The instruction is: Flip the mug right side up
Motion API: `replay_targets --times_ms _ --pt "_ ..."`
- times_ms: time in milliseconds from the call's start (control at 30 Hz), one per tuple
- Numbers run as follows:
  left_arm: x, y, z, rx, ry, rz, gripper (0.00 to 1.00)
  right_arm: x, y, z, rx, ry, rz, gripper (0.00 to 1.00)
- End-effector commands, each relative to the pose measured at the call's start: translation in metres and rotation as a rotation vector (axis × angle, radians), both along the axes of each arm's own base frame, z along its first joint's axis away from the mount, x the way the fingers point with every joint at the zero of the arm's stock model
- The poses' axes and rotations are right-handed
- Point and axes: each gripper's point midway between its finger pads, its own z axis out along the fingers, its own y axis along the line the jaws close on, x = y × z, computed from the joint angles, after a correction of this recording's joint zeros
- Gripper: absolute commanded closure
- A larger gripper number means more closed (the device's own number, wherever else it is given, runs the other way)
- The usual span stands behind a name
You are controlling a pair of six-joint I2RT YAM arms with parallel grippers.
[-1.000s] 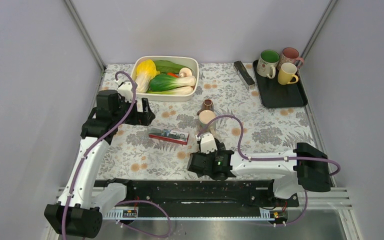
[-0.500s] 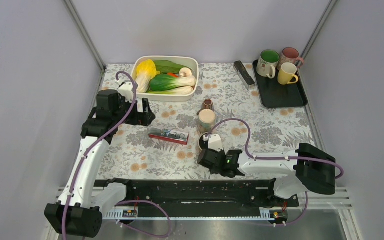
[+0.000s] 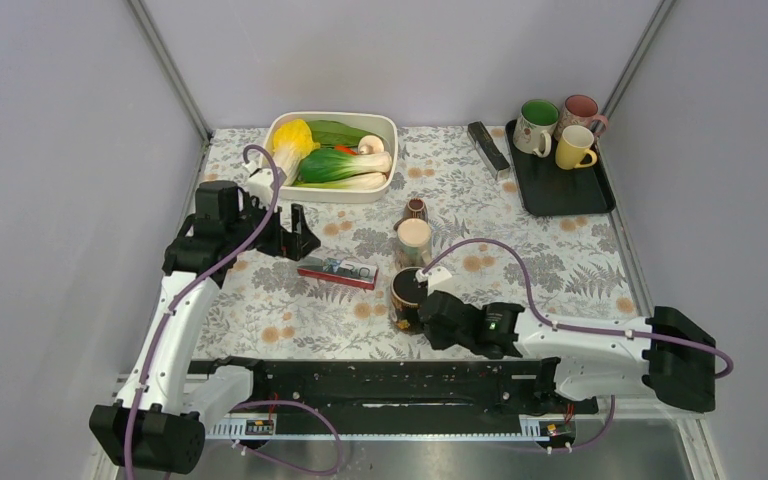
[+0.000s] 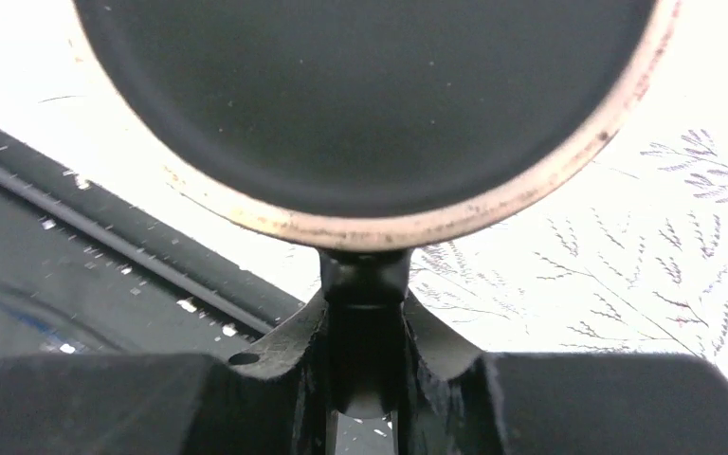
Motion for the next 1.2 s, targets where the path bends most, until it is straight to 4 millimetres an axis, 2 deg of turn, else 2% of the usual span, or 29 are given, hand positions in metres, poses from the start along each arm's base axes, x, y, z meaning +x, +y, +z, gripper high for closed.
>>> replay_targets --times_ms 0,167,367,433,567,667,767,867,900,1000,1100,1167 --pt "-0.001 -0.011 0.014 -0.024 -0.052 -0.094 0.02 0.009 0.036 0.05 0.244 -0.065 0.096 1.0" --pt "-0.01 -0.015 0.01 0.002 -0.057 -0.157 0.03 0.019 0.042 0.068 0.426 0.0 0.065 1.0" --pt "-0.028 -0.027 0.003 0.116 -0.101 -0.292 0.04 0.022 0.046 0.08 0.499 0.031 0.042 1.0" --pt "-0.034 -0.026 0.004 0.206 -0.157 -0.352 0.04 0.023 0.048 0.089 0.548 0.054 0.039 1.0" --pt "-0.044 0.002 0.007 0.49 -0.199 -0.469 0.04 0.023 0.047 0.096 0.635 0.122 0.033 1.0" --pt "-0.056 0.009 0.014 0.705 -0.373 -0.711 0.03 0.023 0.045 0.102 0.713 0.152 0.032 1.0" --pt "-0.063 -0.02 0.022 0.813 -0.736 -0.949 0.03 0.022 0.042 0.107 0.772 0.173 0.028 1.0" --pt "-0.064 -0.069 0.036 0.827 -1.173 -0.977 0.03 0.021 0.036 0.109 0.813 0.183 0.022 1.0" --pt "-0.066 -0.082 0.021 0.846 -1.276 -1.001 0.03 0.022 0.033 0.11 0.827 0.183 0.016 1.0" --pt "-0.087 -0.118 0.006 0.816 -1.571 -1.082 0.01 0.024 0.029 0.116 0.861 0.182 0.019 1.0" --pt "-0.103 -0.142 -0.004 0.735 -1.75 -1.099 0.01 0.028 0.026 0.117 0.862 0.18 0.008 1.0" --pt "-0.108 -0.154 -0.013 0.694 -1.808 -1.095 0.01 0.028 0.027 0.117 0.869 0.193 0.007 1.0"
